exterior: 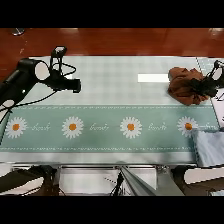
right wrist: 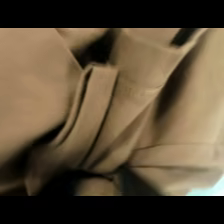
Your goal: Fold the shirts.
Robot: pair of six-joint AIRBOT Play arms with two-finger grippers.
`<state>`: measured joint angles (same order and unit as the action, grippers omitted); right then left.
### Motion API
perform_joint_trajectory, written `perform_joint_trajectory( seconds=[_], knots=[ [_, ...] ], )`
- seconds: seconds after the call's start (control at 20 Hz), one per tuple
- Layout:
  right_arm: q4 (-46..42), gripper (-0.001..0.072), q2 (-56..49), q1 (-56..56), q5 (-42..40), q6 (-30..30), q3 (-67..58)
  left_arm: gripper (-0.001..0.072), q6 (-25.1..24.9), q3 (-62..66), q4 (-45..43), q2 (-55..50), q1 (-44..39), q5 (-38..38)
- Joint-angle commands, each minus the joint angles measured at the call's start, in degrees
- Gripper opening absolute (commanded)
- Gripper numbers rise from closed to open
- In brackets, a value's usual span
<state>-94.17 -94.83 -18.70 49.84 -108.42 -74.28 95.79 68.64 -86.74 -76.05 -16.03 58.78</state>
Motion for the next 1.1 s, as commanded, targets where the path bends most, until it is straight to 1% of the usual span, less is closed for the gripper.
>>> perform_joint_trajectory(
  seconds=[0.0,0.05,0.15,0.25,0.35,0.45,0.5,0.6,0.75,0.85,0.95,1.0,1.05],
  knots=[
    [14.99,0.0026,-1.42,-2.29,2.99,13.44,-0.94,0.0705,0.09,0.0,-3.69,1.79,0.44,3.04],
    [17.46,0.0026,-1.27,-2.16,5.05,16.0,-2.8,0.0705,0.09,0.0,-6.05,3.82,1.2,3.32],
    [21.31,0.0025,0.72,-2.14,8.79,20.81,-8.92,0.0705,-0.11,0.0,-7.19,9.7,4.0,4.13],
    [23.96,0.0025,5.51,-2.14,8.83,22.34,-16.11,0.0704,-0.07,-0.28,-6.99,16.68,6.58,6.12],
    [28.89,0.0025,11.82,-2.14,6.99,23.87,-22.29,0.0703,-0.09,-3.89,-3.91,24.44,6.95,6.75],
    [35.3,0.0025,19.02,-2.1,5.66,26.43,-26.91,0.0703,-0.09,-11.26,2.27,31.76,5.97,6.69],
    [36.39,0.0025,21.97,-1.33,5.7,27.32,-28.92,0.0703,-0.07,-15.65,5.11,34.97,5.07,6.49],
    [35.74,0.0025,26.95,1.68,8.02,28.33,-33.31,0.0703,-0.09,-22.8,9.2,39.15,3.08,5.29],
    [35.12,0.0025,32.72,9.77,13.53,29.64,-36.61,0.0703,-0.04,-28.87,10.62,41.18,1.22,2.56],
    [33.53,0.0025,35.32,16.92,20.11,30.21,-36.57,0.0703,-0.02,-30.1,10.95,40.92,1.25,0.37],
    [28.06,0.0025,35.41,25.7,28.39,29.27,-34.07,0.0703,0.5,-30.25,11.17,40.98,1.25,-3.19],
    [26.75,0.0025,35.41,30.53,30.4,29.09,-30.53,0.0703,0.61,-30.25,11.89,40.96,1.25,-5.09],
    [25.7,0.0025,35.41,35.06,30.62,29.03,-26.34,0.0703,0.59,-30.25,12.72,40.96,1.25,-6.82]
  ],
)
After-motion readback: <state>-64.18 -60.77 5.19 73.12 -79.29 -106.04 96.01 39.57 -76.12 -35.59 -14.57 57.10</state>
